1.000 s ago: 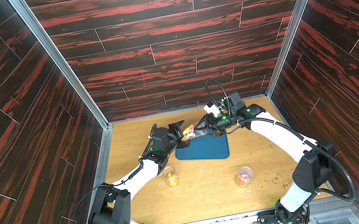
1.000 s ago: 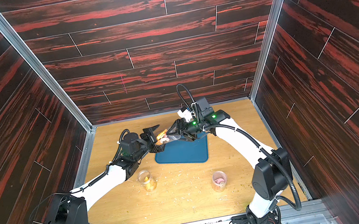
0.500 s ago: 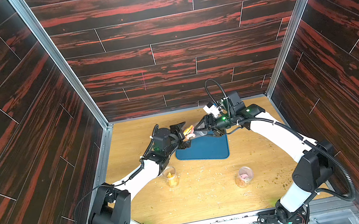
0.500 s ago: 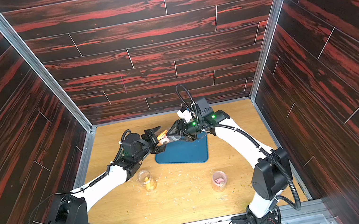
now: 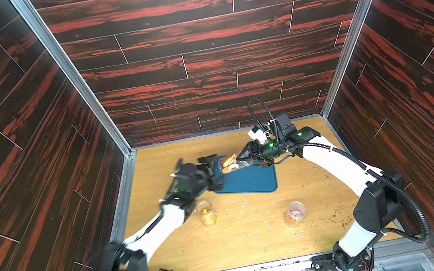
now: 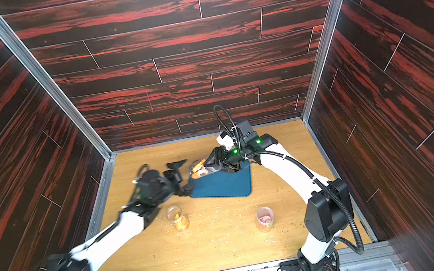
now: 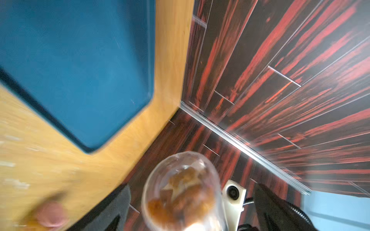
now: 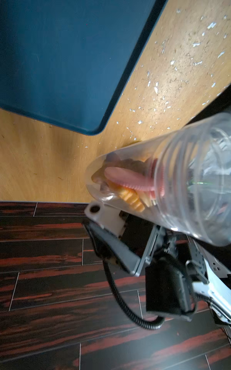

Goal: Pour the cookies out of the jar
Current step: Pick up the jar from the center of the board.

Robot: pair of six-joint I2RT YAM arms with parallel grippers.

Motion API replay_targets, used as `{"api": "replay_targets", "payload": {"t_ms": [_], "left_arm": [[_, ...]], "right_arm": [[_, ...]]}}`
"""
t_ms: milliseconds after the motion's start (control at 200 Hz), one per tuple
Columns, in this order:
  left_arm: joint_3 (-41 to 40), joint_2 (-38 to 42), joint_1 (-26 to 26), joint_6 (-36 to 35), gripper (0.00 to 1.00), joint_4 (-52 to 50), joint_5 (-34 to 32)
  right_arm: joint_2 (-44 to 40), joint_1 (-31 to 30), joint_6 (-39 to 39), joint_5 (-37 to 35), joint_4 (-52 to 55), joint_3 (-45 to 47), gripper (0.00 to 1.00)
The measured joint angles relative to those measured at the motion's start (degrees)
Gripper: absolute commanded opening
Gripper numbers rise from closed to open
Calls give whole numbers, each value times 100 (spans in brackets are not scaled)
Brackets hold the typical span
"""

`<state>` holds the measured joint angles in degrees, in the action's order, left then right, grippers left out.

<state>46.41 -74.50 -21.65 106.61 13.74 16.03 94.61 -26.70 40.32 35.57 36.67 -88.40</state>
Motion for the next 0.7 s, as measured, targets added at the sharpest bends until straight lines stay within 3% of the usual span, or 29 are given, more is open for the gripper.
{"api": "replay_targets", "payload": {"t_ms": [60, 120, 235, 306, 376, 476, 566, 696], "left_arm": [[240, 302, 326, -750, 100, -804, 17], [929, 402, 610, -2002, 100, -1923, -55], [3038, 31, 660, -5149, 100, -3978, -234], [3698, -74, 483, -7049, 100, -4592, -332], [3517, 96, 153, -8773, 100, -4889, -413], [2343, 562, -304, -10769, 100, -4839, -66], [1672, 743, -369, -11726, 100, -4804, 2], [1836, 715, -319, -12611, 100, -4741, -9]], "right_arm": [[0, 37, -33, -22, 107, -92, 67], [0, 74, -96, -26, 330, -306, 67], [57, 118, -334, -22, 868, -1051, 67], [195, 118, -483, 4, 1241, -1670, 67], [387, 111, -588, 70, 1552, -2225, 67], [575, 90, -667, 175, 1897, -2653, 67], [640, 57, -669, 284, 2116, -2761, 67], [654, -44, -669, 345, 2347, -2771, 67]]}}
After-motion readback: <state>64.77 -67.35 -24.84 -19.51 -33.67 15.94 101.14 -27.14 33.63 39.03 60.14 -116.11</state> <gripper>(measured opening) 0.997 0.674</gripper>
